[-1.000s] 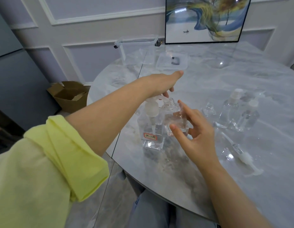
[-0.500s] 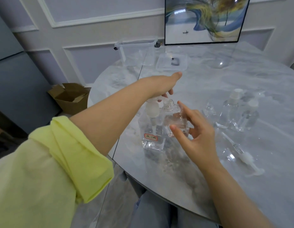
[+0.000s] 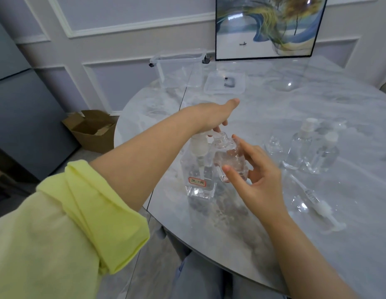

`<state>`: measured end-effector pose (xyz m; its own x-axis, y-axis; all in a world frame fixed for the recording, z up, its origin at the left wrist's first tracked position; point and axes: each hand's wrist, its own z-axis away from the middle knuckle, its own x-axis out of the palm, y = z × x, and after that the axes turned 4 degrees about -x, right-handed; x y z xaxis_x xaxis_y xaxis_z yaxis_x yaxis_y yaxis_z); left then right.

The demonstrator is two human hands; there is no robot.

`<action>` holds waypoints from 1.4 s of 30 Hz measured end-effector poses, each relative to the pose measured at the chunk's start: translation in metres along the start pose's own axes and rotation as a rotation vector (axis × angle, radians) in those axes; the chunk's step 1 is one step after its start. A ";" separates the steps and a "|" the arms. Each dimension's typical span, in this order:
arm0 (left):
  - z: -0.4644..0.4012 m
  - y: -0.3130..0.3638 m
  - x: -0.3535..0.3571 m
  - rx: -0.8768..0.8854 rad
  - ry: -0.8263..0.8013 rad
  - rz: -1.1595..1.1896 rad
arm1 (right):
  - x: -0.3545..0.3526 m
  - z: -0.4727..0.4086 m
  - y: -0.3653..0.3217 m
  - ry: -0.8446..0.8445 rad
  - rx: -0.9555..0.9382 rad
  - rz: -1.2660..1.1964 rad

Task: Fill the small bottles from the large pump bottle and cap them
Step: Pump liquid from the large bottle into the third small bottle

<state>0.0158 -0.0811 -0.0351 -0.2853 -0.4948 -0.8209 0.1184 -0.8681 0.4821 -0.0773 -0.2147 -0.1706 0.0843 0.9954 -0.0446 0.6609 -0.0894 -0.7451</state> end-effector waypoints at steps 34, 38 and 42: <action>-0.004 0.000 -0.002 -0.035 -0.080 0.021 | 0.001 0.001 -0.001 -0.003 0.066 -0.051; -0.002 0.001 -0.003 -0.020 -0.085 0.028 | 0.002 0.001 0.001 -0.007 0.065 -0.045; -0.002 0.001 -0.003 -0.041 -0.113 -0.011 | 0.001 0.002 0.003 -0.005 0.079 -0.063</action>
<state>0.0182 -0.0804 -0.0327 -0.3919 -0.4799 -0.7849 0.1529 -0.8753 0.4588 -0.0766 -0.2136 -0.1736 0.0408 0.9992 0.0007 0.6037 -0.0241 -0.7968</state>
